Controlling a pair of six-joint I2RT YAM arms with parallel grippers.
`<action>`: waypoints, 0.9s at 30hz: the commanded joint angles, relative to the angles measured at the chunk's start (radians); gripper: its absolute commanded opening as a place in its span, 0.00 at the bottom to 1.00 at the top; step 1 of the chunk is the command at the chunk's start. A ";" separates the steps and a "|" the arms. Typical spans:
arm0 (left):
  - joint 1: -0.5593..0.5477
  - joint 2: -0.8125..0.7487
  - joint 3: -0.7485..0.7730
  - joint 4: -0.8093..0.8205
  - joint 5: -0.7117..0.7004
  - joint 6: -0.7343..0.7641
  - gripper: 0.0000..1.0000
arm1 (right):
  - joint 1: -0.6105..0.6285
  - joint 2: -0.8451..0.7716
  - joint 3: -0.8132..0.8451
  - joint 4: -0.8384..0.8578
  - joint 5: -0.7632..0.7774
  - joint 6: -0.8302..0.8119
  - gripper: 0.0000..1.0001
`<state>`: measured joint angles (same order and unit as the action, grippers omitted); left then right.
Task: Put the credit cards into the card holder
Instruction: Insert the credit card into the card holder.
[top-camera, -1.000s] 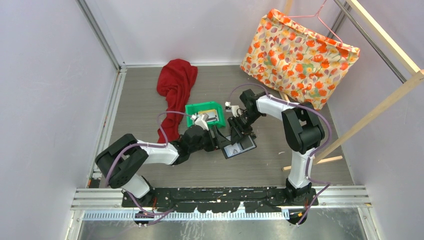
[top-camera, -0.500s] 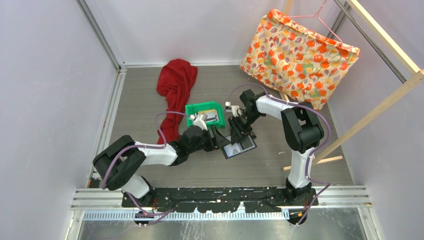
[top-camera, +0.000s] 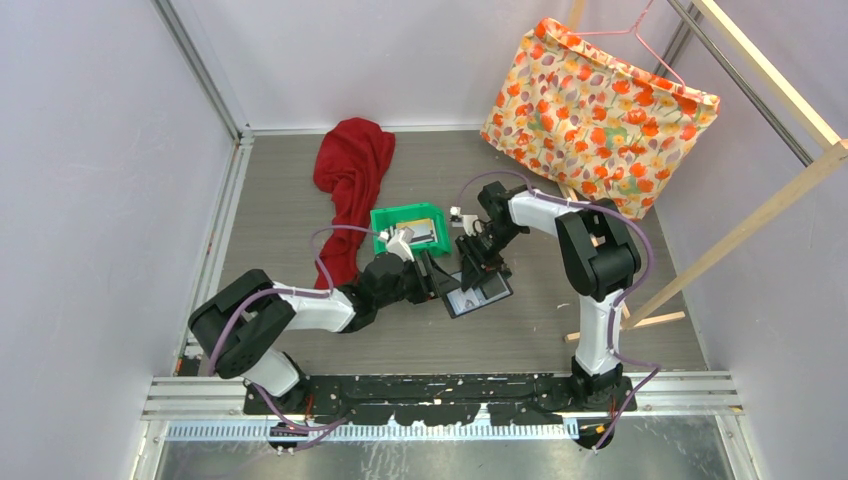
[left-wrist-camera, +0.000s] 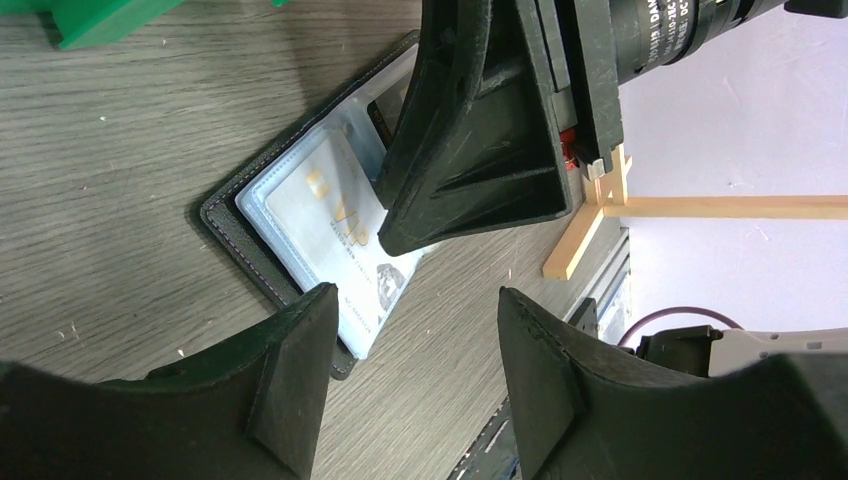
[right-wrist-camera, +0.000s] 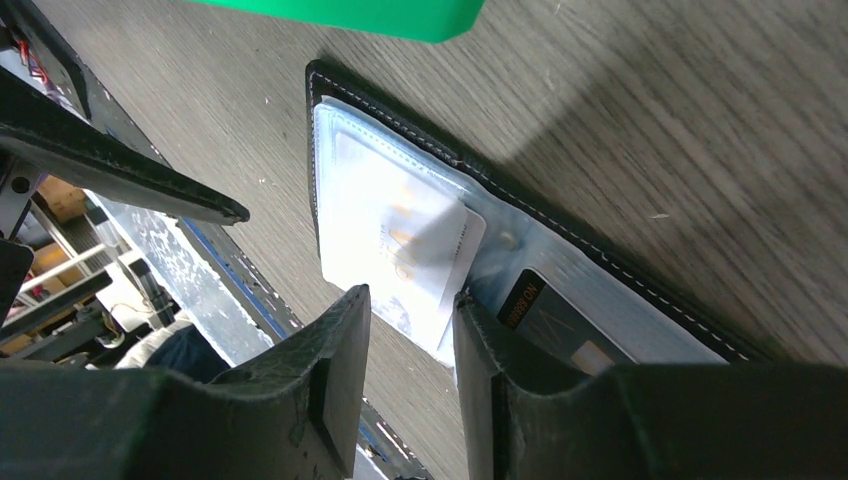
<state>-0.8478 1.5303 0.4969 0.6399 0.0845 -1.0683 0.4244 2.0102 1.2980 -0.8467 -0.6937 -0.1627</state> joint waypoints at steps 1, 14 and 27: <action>0.004 0.004 -0.011 0.060 0.008 -0.007 0.60 | 0.007 -0.057 0.013 0.001 -0.006 -0.041 0.42; 0.003 0.007 -0.009 0.061 0.012 -0.005 0.59 | 0.006 -0.085 0.003 -0.002 -0.041 -0.068 0.40; 0.005 0.011 -0.011 0.066 0.015 -0.004 0.59 | 0.006 -0.111 -0.002 0.018 0.052 -0.056 0.41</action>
<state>-0.8478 1.5352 0.4915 0.6472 0.0914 -1.0718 0.4248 1.9507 1.2892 -0.8425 -0.6525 -0.2111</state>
